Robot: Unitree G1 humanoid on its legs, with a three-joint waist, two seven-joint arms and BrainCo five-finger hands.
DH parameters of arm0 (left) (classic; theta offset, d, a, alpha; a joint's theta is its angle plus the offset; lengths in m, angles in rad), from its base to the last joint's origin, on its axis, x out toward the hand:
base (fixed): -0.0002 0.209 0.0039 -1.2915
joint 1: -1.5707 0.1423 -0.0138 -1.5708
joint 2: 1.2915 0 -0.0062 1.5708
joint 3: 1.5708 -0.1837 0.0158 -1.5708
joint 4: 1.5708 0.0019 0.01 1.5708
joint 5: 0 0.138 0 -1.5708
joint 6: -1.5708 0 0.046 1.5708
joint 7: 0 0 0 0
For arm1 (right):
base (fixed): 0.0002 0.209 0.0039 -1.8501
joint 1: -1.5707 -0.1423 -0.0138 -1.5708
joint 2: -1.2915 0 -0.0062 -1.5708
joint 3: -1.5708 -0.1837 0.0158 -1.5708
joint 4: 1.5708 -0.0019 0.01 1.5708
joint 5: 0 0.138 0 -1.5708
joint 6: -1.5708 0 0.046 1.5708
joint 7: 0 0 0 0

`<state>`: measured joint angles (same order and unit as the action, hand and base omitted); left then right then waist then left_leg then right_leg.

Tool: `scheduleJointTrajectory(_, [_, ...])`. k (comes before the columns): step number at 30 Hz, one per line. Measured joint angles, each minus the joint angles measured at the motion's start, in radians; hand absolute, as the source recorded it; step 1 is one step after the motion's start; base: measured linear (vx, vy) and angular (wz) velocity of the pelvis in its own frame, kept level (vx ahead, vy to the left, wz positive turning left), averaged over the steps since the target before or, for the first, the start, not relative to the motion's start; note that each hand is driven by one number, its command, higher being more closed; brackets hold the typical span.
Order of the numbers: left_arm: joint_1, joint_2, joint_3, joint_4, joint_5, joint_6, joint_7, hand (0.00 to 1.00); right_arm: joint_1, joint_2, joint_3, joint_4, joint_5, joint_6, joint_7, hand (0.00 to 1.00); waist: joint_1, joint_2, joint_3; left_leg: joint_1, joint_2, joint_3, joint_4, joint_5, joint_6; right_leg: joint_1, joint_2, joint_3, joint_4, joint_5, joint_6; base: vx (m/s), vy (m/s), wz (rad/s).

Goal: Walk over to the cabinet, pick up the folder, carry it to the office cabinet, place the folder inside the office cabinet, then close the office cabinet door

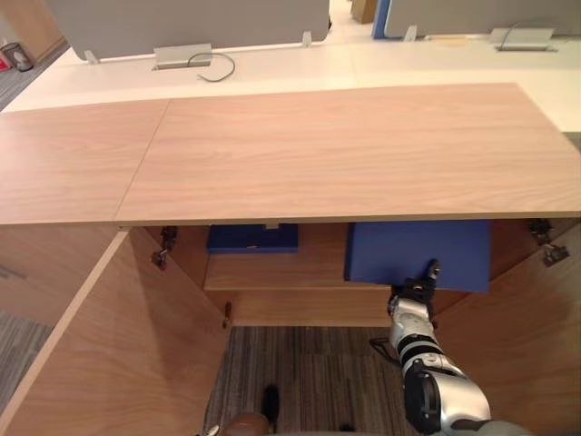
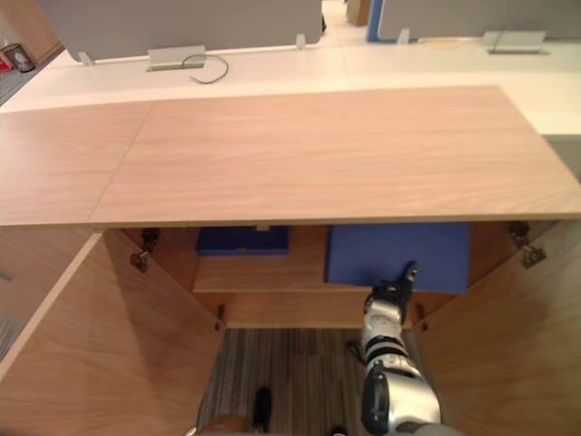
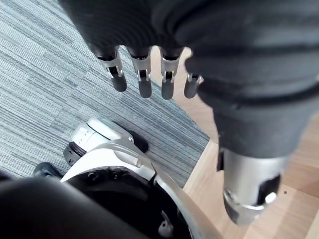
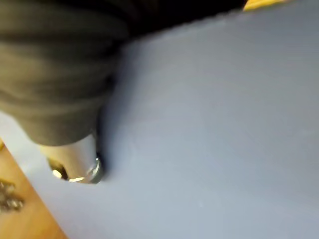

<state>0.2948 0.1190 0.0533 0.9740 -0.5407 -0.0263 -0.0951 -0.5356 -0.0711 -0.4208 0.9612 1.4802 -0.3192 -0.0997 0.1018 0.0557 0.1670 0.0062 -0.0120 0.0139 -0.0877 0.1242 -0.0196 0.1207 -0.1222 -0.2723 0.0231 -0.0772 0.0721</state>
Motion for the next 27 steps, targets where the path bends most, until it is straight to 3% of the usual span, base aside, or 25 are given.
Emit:
scheduleJointTrajectory(2, [0.002,-0.013,0.002,-0.018,0.001,0.0,0.001,0.0,-0.04,-0.003,-0.059,-0.04,0.004,-0.014,-0.028,1.0,-0.001,0.017,0.019,-0.049,0.002,-0.005,0.029,-0.001,0.004,-0.028,-0.007,-0.013,0.013,0.002,0.003,0.0,0.014,0.19])
scheduleJointTrajectory(5, [0.0,-0.054,-0.01,-0.08,0.002,-0.004,0.004,0.0,-0.18,-0.056,-0.124,-0.108,-0.01,-0.025,-0.072,1.0,0.003,0.084,0.118,-0.208,0.013,-0.016,0.262,-0.089,0.016,-0.131,-0.025,-0.026,0.151,-0.013,0.003,-0.13,0.081,0.16])
scheduleJointTrajectory(6, [0.0,-0.065,-0.018,-0.08,0.001,-0.006,0.005,0.0,-0.239,-0.081,-0.139,-0.119,-0.011,-0.026,-0.086,1.0,0.007,0.11,0.155,-0.27,0.013,-0.015,0.371,-0.138,0.02,-0.184,-0.042,-0.025,0.25,-0.059,0.007,-0.17,0.103,0.07])
scheduleJointTrajectory(9, [0.005,-0.075,-0.026,-0.079,0.002,-0.008,0.008,0.0,-0.354,-0.148,-0.137,-0.137,-0.014,-0.023,-0.111,1.0,0.018,0.135,0.208,-0.447,-0.002,-0.003,0.62,-0.236,0.035,-0.37,-0.106,-0.004,0.537,-0.196,0.01,-0.19,0.047,0.04])
scheduleJointTrajectory(13, [0.027,-0.103,-0.007,-0.079,0.023,-0.007,0.009,0.0,-0.515,-0.246,-0.031,-0.139,-0.054,0.015,-0.152,1.0,0.033,0.142,0.256,-0.643,-0.005,0.059,0.871,-0.34,0.055,-0.614,-0.162,0.1,0.838,-0.317,0.023,-0.22,0.008,-0.23])
scheduleJointTrajectory(18, [0.022,-0.128,0.0,-0.082,0.026,-0.022,0.013,0.0,-0.634,-0.352,0.029,-0.163,-0.052,0.015,-0.186,1.0,0.046,0.146,0.282,-0.811,-0.012,0.098,1.064,-0.404,0.065,-0.814,-0.199,0.186,1.064,-0.394,0.04,-0.1,0.021,-0.07])
scheduleJointTrajectory(27, [0.021,-0.159,-0.002,-0.083,0.032,-0.023,0.029,0.0,-0.753,-0.459,0.062,-0.182,-0.047,0.016,-0.225,1.0,0.054,0.145,0.288,-0.93,-0.016,0.138,1.113,-0.401,0.067,-0.983,-0.215,0.251,1.169,-0.413,0.038,-0.03,0.014,-0.01])
